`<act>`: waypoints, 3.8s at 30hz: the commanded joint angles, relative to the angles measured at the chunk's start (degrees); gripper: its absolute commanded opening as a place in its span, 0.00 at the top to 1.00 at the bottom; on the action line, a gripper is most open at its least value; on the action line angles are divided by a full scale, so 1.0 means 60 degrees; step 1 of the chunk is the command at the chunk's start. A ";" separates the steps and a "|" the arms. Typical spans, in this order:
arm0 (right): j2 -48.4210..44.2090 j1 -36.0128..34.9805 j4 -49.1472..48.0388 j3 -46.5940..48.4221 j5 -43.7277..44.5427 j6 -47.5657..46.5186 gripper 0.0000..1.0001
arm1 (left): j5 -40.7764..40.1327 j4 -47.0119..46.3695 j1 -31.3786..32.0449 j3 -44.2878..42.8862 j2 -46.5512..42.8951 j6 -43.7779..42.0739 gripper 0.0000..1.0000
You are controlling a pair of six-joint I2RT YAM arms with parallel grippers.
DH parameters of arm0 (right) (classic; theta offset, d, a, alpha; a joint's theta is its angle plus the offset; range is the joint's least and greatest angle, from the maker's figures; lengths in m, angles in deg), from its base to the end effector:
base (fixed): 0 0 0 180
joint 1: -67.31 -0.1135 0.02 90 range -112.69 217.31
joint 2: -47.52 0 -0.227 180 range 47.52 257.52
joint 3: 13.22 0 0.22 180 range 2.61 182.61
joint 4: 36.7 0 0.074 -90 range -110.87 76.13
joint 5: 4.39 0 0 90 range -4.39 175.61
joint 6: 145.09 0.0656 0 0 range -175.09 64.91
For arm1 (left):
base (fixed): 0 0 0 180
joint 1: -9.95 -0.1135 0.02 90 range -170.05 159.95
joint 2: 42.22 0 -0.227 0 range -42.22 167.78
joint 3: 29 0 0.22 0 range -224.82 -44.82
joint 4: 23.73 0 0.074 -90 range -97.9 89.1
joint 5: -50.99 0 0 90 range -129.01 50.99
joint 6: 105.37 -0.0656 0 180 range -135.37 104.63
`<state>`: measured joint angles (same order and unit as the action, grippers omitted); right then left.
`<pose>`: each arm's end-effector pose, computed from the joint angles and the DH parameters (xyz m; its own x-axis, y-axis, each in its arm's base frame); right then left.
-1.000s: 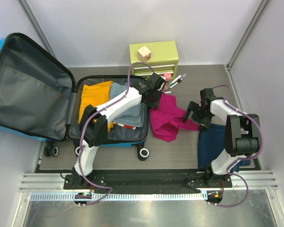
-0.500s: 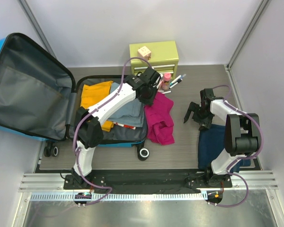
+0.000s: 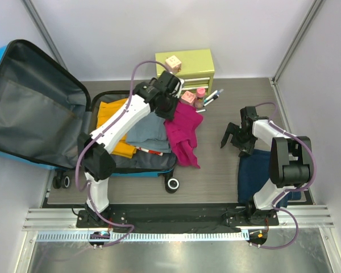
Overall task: Pack the luggage
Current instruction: Place the clothes in the luggage, then pick up the clothes at the center of the board.
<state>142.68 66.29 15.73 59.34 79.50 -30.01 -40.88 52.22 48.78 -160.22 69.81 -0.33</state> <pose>0.2793 0.0120 0.1205 -0.8940 0.4056 -0.1904 0.3685 0.9073 0.2026 0.3047 -0.2425 0.2795 -0.7882 0.3015 -0.5365 0.4227 0.8988 -0.1159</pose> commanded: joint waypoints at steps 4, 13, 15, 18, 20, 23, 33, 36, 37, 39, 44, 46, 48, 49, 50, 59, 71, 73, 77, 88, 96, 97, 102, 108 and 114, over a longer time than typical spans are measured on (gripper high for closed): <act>0.0167 0.0052 0.0301 0.0081 0.0271 -0.0240 0.00 | -0.0260 0.0147 -0.1050 0.0115 -0.1576 -0.0384 1.00; 0.0181 0.0038 0.0302 0.0008 0.0286 -0.0269 0.00 | 0.0194 -0.0541 -0.2266 0.1551 -0.2060 -0.0691 1.00; 0.0181 0.0038 0.0316 -0.0007 0.0271 -0.0269 0.00 | 0.0238 -0.0876 -0.2501 0.1916 -0.2075 -0.0764 1.00; 0.0137 0.0052 0.0301 0.0008 0.0271 -0.0284 0.00 | 0.0282 -0.1521 -0.2852 0.2459 -0.2031 -0.0882 1.00; 0.0108 0.0038 0.0301 -0.0007 0.0257 -0.0269 0.00 | 0.0282 -0.1684 -0.3102 0.2650 -0.1841 -0.0926 1.00; 0.0049 0.0038 0.0316 -0.0051 0.0271 -0.0269 0.00 | 0.0282 -0.2137 -0.3380 0.2855 -0.1592 -0.1174 1.00; -0.0039 0.0052 0.0316 -0.0227 0.0286 -0.0298 0.00 | -0.0053 -0.2139 -0.3776 0.2549 -0.0698 -0.1161 0.67; -0.0170 0.0038 0.0374 -0.0139 0.0344 -0.0298 0.00 | -0.0637 -0.1919 -0.3805 0.2431 -0.0741 -0.0839 0.33; -0.0214 0.0052 0.0433 -0.0081 0.0388 -0.0298 0.00 | -0.0800 -0.1846 -0.3820 0.2402 -0.0785 -0.0722 0.27; -0.0404 0.0023 0.0710 0.0124 0.0548 -0.0298 0.00 | -0.1094 -0.1671 -0.3907 0.2299 -0.0989 -0.0401 0.14; -0.0917 0.0023 0.1633 0.0768 0.1500 -0.0415 0.00 | -0.1490 -0.1509 -0.4025 0.2182 -0.1678 0.0201 0.04; -0.1223 0.0023 0.2262 0.1135 0.2042 -0.0415 0.01 | -0.1593 -0.1450 -0.4025 0.2108 -0.2058 0.0509 0.02; -0.1516 0.0008 0.2745 0.1427 0.2423 -0.0415 0.01 | -0.1184 -0.1610 -0.4025 0.2166 -0.2322 0.0582 0.00; -0.1823 0.0023 0.2835 0.1501 0.2830 -0.0386 0.01 | -0.1038 -0.1669 -0.4025 0.2196 -0.2541 0.0757 0.00; -0.1942 0.0023 0.2981 0.1575 0.2994 -0.0386 0.00 | -0.0601 -0.1742 -0.4025 0.2211 -0.2630 0.0831 0.00; -0.2235 0.0052 0.3583 0.0173 0.3057 0.0155 0.03 | 0.0003 -0.2329 -0.2973 0.2884 -0.3056 0.1650 0.01; -0.0494 0.0052 0.1475 -0.1017 0.1913 0.0390 0.37 | 0.0253 -0.2666 -0.2267 0.3412 -0.3393 0.2399 0.02; -0.0100 0.0052 0.1065 -0.1003 0.1343 0.0346 0.62 | 0.0282 -0.2535 -0.2253 0.3397 -0.3510 0.2516 0.02; 0.0444 -0.0255 0.0581 -0.0595 0.0682 0.0375 0.97 | 0.0765 -0.2490 -0.2238 0.3674 -0.3627 0.2663 0.02; 0.1850 -0.2012 0.0462 0.2232 -0.0153 0.1063 0.99 | 0.0941 -0.2681 -0.1463 0.3896 -0.3496 0.3058 0.04; 0.2627 -0.2541 0.0711 0.3845 -0.0373 0.0991 0.86 | 0.1497 -0.3528 -0.0276 0.3646 -0.2663 0.3921 0.04; 0.2511 -0.2541 0.0770 0.3904 -0.0373 0.0976 0.75 | 0.1570 -0.3646 -0.0101 0.3574 -0.2559 0.4010 0.04; 0.1589 -0.2526 0.1647 0.4358 0.0065 0.0508 0.20 | 0.1922 -0.4101 0.0456 0.3164 -0.1841 0.4288 0.04; -0.0300 -0.1181 0.2308 0.3467 0.0345 0.0303 0.16 | 0.2230 -0.4306 0.1160 0.2519 -0.1035 0.4376 0.04; -0.1166 0.0476 0.2177 0.1373 0.0579 -0.0561 0.11 | 0.2947 -0.4805 0.1541 0.2533 -0.0186 0.4728 0.05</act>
<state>136.49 64.96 26.83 74.14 81.45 -29.09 -27.30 27.10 56.89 -143.23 65.79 26.49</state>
